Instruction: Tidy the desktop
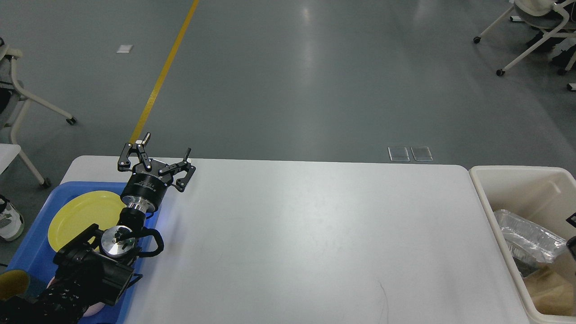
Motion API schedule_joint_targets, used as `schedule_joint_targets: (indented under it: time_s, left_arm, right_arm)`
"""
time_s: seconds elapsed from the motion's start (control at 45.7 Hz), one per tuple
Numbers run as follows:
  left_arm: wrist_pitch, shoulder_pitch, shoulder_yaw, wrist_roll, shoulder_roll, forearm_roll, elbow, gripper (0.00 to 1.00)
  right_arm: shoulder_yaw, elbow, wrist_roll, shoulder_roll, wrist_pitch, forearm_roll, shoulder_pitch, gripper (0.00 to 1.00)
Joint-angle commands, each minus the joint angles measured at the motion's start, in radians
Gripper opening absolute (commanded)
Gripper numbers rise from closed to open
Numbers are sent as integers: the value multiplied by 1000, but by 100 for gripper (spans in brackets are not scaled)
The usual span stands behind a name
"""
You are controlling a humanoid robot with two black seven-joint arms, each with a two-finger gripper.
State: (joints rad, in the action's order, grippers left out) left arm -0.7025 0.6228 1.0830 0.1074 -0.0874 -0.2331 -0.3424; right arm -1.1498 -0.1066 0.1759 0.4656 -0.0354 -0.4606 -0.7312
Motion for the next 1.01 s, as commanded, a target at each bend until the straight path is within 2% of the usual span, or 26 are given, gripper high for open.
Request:
schedule_joint_targets:
  time_s: [0.0,0.087,0.175,0.219,0.372,0.459,0.591,0.656,0.744,0.809,0.984]
  left_arm:
    - [0,0,0,0,0,0,0,100]
    - [0,0,0,0,0,0,0,100]
    - [0,0,0,0,0,0,0,100]
    - [0,0,0,0,-2,0,0,100]
    - [0,0,0,0,-2,0,0,100]
    - [0,0,0,0,0,0,0,100]
    - [0,0,0,0,0,0,-1,100]
    - [0,0,0,0,0,0,-1,100]
    - [0,0,0,0,0,0,0,100]
    - [0,0,0,0,0,0,0,100]
    - [0,0,0,0,0,0,0,100]
  right_arm:
    - [15,-56,-1,2,8,0,-106,100]
    - [18,-200,-10,19,12,2,-267,100]
    - [12,-439,-29,51,20,23,-492,100]
    - [10,-571,-56,56,22,77,-606,100]
    - [9,-1029,-206,88,22,425,-914,100]
    - [7,-1278,-249,85,22,540,-1051,100]
    - [7,-1504,-300,77,22,550,-1145,100]
    - [19,-1541,-329,71,14,548,-1157,100]
    - [48,-1515,-355,76,-7,531,-1134,100]
    - [126,-1445,-362,80,-43,491,-1055,100]
    - [505,-1146,-363,79,-242,310,-693,100]
